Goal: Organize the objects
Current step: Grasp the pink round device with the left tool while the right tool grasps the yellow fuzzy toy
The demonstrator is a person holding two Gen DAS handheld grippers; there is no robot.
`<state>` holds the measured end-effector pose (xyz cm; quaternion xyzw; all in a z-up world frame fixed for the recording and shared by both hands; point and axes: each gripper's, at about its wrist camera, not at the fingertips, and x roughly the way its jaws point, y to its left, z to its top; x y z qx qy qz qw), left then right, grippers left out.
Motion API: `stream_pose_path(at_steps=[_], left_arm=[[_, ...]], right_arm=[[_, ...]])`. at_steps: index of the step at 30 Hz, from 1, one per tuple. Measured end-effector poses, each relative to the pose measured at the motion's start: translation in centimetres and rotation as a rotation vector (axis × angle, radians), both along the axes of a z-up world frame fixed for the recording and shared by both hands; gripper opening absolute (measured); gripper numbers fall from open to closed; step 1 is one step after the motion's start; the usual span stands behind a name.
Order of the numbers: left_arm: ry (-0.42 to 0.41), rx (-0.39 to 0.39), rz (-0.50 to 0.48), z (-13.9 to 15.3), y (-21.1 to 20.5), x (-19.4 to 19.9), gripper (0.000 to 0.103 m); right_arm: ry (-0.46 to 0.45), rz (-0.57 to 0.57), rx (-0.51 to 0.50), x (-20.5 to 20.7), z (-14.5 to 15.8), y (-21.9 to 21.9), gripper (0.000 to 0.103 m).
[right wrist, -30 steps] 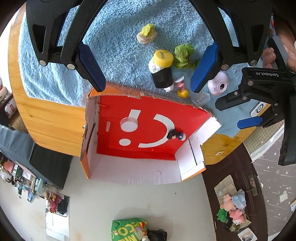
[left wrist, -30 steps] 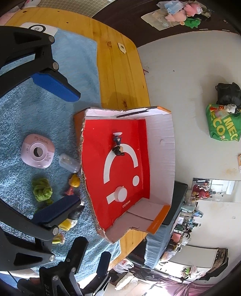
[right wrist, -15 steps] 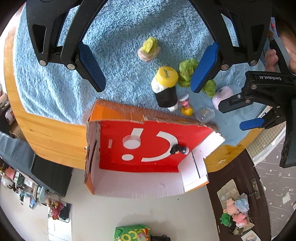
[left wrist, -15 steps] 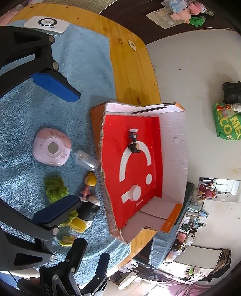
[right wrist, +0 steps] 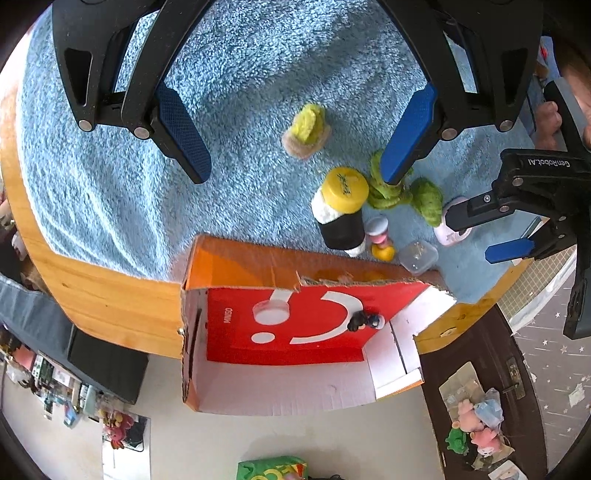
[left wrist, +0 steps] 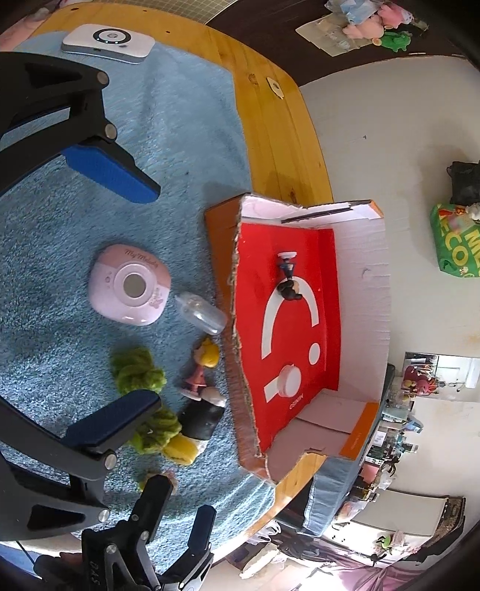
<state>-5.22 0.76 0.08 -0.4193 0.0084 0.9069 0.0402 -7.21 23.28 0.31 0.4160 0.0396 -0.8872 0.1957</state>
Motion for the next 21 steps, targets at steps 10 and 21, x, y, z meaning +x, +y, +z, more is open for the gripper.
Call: stream_pose_path(at_steps=[10, 21], left_arm=[[-0.011, -0.007, -0.008, -1.1, 0.5, 0.8, 0.103], [0.014, 0.003, -0.007, -1.4, 0.1, 1.2, 0.091]], right_arm=[[0.003, -0.017, 0.005, 0.8, -1.1, 0.8, 0.094], [0.036, -0.007, 0.047, 1.3, -1.4, 0.3, 0.065]])
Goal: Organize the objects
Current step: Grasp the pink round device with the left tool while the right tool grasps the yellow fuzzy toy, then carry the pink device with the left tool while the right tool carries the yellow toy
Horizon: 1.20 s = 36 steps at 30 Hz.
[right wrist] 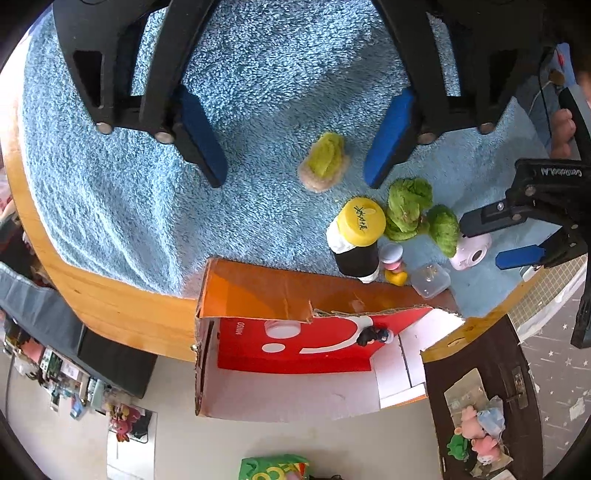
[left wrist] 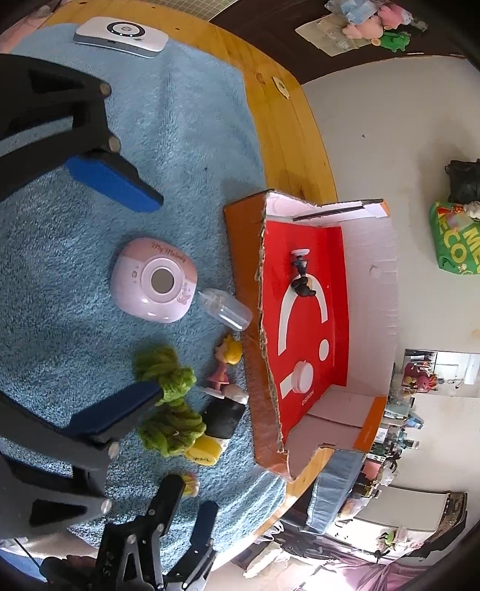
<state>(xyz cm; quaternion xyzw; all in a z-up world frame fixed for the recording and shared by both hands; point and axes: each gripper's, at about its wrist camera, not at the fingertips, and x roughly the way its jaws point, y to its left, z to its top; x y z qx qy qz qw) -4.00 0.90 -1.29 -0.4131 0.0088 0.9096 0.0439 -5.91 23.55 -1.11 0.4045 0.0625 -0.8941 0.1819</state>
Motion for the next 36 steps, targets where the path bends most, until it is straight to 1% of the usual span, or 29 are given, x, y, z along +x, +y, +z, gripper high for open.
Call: stream_pose_path(at_steps=[1, 2, 4, 6, 9, 11, 12, 14, 16, 19, 22, 23, 24, 25, 28, 36], left_arm=[[-0.001, 0.007, 0.0, 0.0, -0.1, -0.1, 0.088], [-0.004, 0.011, -0.002, -0.1, -0.2, -0.1, 0.085], [-0.01, 0.017, -0.007, -0.2, -0.3, -0.1, 0.082], [-0.019, 0.027, -0.017, -0.4, -0.4, -0.1, 0.081], [-0.048, 0.061, -0.032, -1.1, -0.6, -0.4, 0.075], [-0.057, 0.061, -0.027, -1.5, -0.7, -0.5, 0.071], [-0.054, 0.059, -0.024, -1.5, -0.8, -0.5, 0.07], [-0.046, 0.064, -0.024, -1.5, -1.1, -0.5, 0.067], [-0.043, 0.064, -0.022, -1.5, -1.4, -0.7, 0.066], [-0.036, 0.045, -0.023, -1.7, -1.4, -0.8, 0.062], [-0.026, 0.032, -0.032, -1.7, -1.3, -0.7, 0.06], [-0.023, 0.028, -0.033, -1.8, -1.2, -0.7, 0.056], [-0.02, 0.021, -0.034, -1.8, -1.1, -0.7, 0.053], [-0.018, 0.016, -0.035, -1.8, -1.1, -0.6, 0.052], [-0.015, 0.014, -0.032, -1.8, -1.0, -0.6, 0.052], [-0.024, 0.031, -0.026, -1.6, -1.1, -0.7, 0.052]], right_arm=[[-0.002, 0.004, -0.002, 0.0, -0.1, -0.1, 0.062], [-0.005, 0.008, -0.001, 0.0, -0.1, -0.2, 0.061], [-0.012, 0.016, 0.001, 0.0, -0.3, -0.4, 0.055], [-0.022, 0.028, -0.001, -0.1, -0.5, -0.6, 0.051], [-0.019, 0.035, 0.005, 0.0, -0.6, -1.0, 0.044], [-0.02, 0.036, 0.001, -0.1, -0.6, -1.0, 0.041], [-0.022, 0.037, -0.003, -0.1, -0.6, -1.0, 0.038], [-0.026, 0.04, -0.014, -0.2, -0.5, -0.9, 0.038], [-0.029, 0.043, -0.013, -0.2, -0.6, -1.1, 0.031], [-0.028, 0.05, -0.011, -0.1, -0.7, -1.3, 0.03], [-0.023, 0.056, -0.001, 0.2, -0.7, -1.6, 0.028], [-0.023, 0.057, -0.001, 0.2, -0.7, -1.6, 0.027], [-0.024, 0.059, -0.004, 0.3, -0.7, -1.7, 0.023], [-0.024, 0.061, -0.008, 0.3, -0.7, -1.7, 0.021], [-0.023, 0.065, -0.014, 0.5, -0.7, -1.7, 0.019], [-0.029, 0.074, -0.048, 0.5, -0.5, -1.6, 0.018]])
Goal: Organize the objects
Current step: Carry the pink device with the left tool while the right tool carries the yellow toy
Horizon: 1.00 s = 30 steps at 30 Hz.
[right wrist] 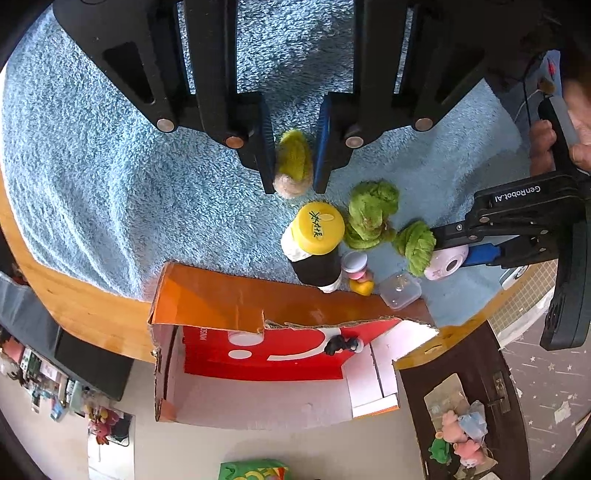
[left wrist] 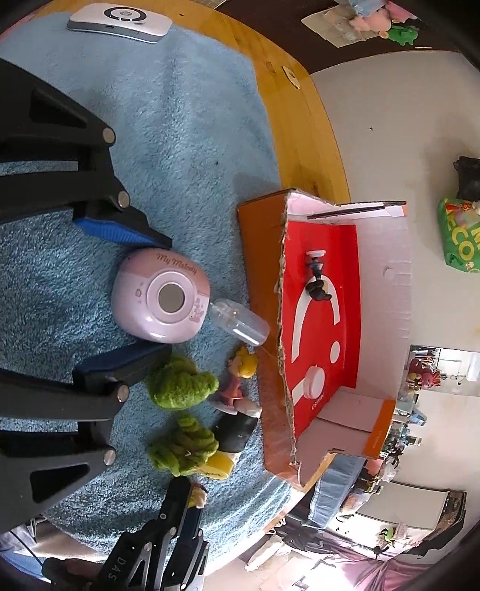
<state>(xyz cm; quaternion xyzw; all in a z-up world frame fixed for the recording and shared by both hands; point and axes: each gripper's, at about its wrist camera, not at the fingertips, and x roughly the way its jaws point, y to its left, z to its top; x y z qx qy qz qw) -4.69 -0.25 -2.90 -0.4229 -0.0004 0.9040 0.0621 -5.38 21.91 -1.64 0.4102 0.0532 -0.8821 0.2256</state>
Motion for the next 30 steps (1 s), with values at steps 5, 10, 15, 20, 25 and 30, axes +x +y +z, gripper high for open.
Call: stream_pose_path(at_steps=[5, 10, 15, 20, 25, 30], left_arm=[[-0.004, 0.027, -0.002, 0.3, -0.2, 0.0, 0.052], [0.006, 0.033, -0.011, 0.9, 0.0, 0.2, 0.052], [0.011, 0.038, -0.011, 1.3, 0.1, 0.2, 0.051], [0.013, 0.038, -0.011, 1.5, 0.2, 0.2, 0.052], [0.02, 0.039, -0.009, 2.0, 0.3, 0.1, 0.052], [0.027, 0.043, -0.006, 2.3, 0.1, -0.1, 0.051]], right_arm=[[0.008, 0.009, -0.01, 0.0, 0.5, -0.3, 0.018], [0.016, 0.017, -0.019, 0.0, 1.0, -0.5, 0.018], [0.022, 0.022, -0.025, -0.1, 1.4, -0.6, 0.018], [0.026, 0.023, -0.031, -0.4, 1.6, -0.6, 0.018], [0.027, 0.027, -0.033, -0.6, 1.8, -0.6, 0.018], [0.025, 0.026, -0.038, -1.0, 2.0, -0.7, 0.018]])
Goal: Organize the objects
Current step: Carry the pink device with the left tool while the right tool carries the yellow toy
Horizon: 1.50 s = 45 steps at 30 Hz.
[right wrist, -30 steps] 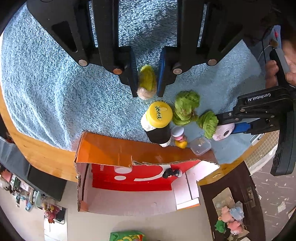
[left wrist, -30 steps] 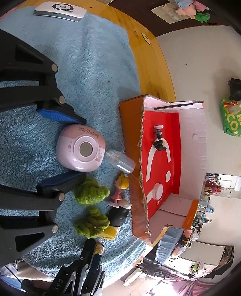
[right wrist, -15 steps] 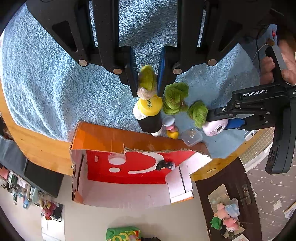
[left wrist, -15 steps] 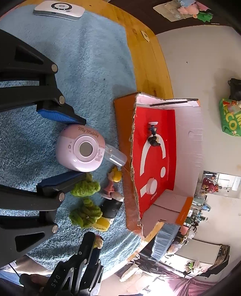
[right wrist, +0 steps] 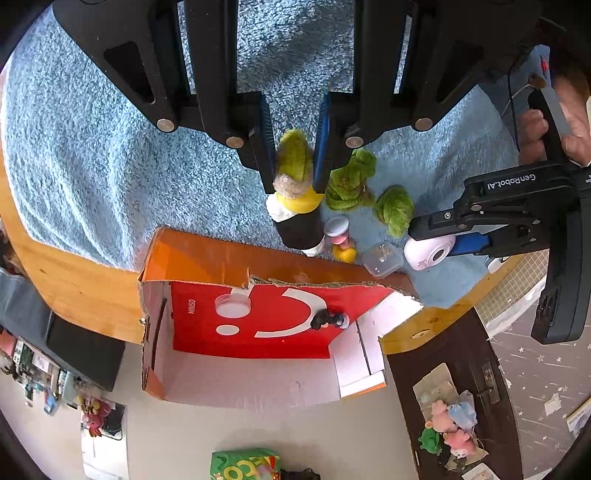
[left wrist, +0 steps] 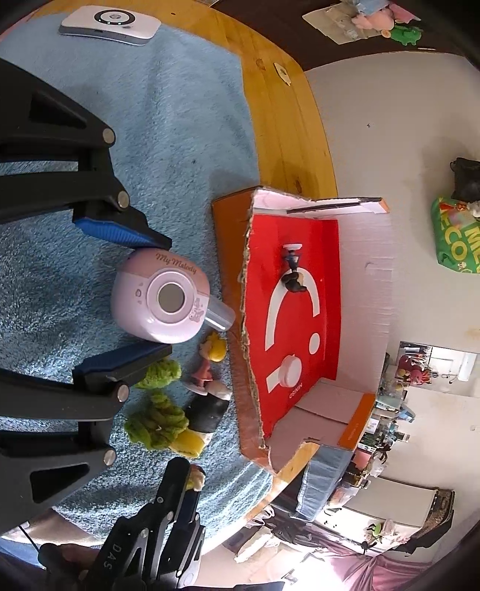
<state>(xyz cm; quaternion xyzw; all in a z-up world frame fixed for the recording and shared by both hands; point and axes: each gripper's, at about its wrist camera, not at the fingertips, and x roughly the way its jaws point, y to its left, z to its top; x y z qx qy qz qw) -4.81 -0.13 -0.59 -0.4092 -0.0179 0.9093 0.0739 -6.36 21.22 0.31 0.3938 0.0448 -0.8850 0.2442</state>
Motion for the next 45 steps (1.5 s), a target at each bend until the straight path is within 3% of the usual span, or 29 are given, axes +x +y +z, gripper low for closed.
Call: stream_pose_path(at_steps=[45], left_arm=[[0.063, 0.017, 0.005, 4.4, -0.5, -5.0, 0.052]], right_arm=[[0.052, 0.014, -0.029, -6.0, 4.6, -1.4, 0.018]])
